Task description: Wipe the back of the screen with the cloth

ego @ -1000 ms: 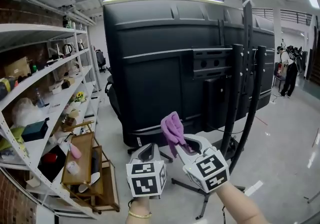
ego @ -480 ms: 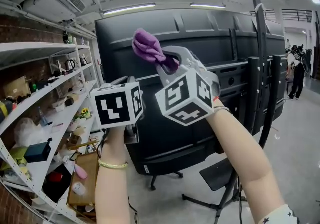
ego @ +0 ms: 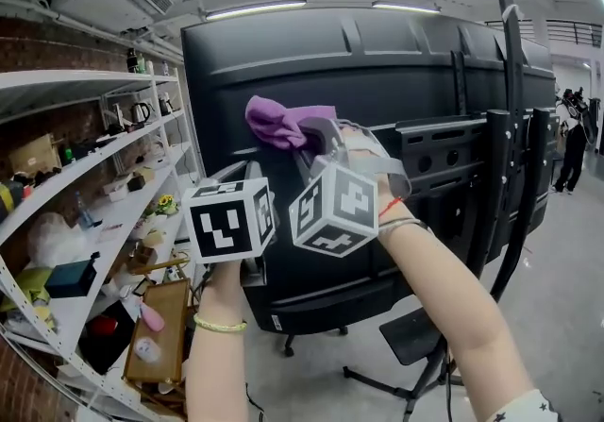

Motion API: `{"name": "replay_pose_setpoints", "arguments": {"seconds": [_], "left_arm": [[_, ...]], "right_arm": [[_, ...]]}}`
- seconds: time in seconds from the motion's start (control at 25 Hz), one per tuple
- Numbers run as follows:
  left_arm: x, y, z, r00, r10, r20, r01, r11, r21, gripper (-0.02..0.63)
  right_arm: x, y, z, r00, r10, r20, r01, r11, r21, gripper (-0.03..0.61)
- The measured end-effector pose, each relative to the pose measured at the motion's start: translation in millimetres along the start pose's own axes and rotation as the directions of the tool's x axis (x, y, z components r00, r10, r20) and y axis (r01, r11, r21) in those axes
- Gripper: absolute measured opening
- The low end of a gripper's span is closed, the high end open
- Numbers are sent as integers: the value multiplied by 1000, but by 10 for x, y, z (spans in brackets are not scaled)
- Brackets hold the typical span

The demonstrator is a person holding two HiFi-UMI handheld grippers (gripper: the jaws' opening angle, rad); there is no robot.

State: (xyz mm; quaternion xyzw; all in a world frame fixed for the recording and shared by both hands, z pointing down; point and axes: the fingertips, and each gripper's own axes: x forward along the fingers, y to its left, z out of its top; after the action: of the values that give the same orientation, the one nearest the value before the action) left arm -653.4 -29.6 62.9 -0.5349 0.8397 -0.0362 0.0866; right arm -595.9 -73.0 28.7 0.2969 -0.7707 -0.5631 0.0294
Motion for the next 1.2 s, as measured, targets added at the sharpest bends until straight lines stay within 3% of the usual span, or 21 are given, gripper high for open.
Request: {"name": "replay_pose_setpoints", "arguments": {"seconds": [0.16,0.48,0.64,0.8,1.0,1.2], "left_arm": [[-112,-161,-564,999,-46,-16,45,998,-45,8],[-317,-604,-1763,985,-126,-121,119,991,-61,8],[-432,-739,-2377,983,-133,-127,119,987,-108,8],[-611,-789,-2926,977,-113,-183,85,984,-157,8],[-773,-836,-3388,954,-136,-268,83,976,-201,8],[-890,-946,-3460,941,-172,-291,123,976,-178,8]], "right_arm": [[-246,473,-125,999,41,-1,-41,998,-40,66],[-687,1731,-753,979,196,-61,-190,977,94,66],[-986,2373,-1032,954,284,-97,-266,949,168,66],[-1314,2962,-1238,917,374,-137,-340,914,221,66],[-1488,3227,-1260,919,363,-156,-317,913,256,66],[-1594,3171,-1230,929,337,-154,-269,900,342,66]]}}
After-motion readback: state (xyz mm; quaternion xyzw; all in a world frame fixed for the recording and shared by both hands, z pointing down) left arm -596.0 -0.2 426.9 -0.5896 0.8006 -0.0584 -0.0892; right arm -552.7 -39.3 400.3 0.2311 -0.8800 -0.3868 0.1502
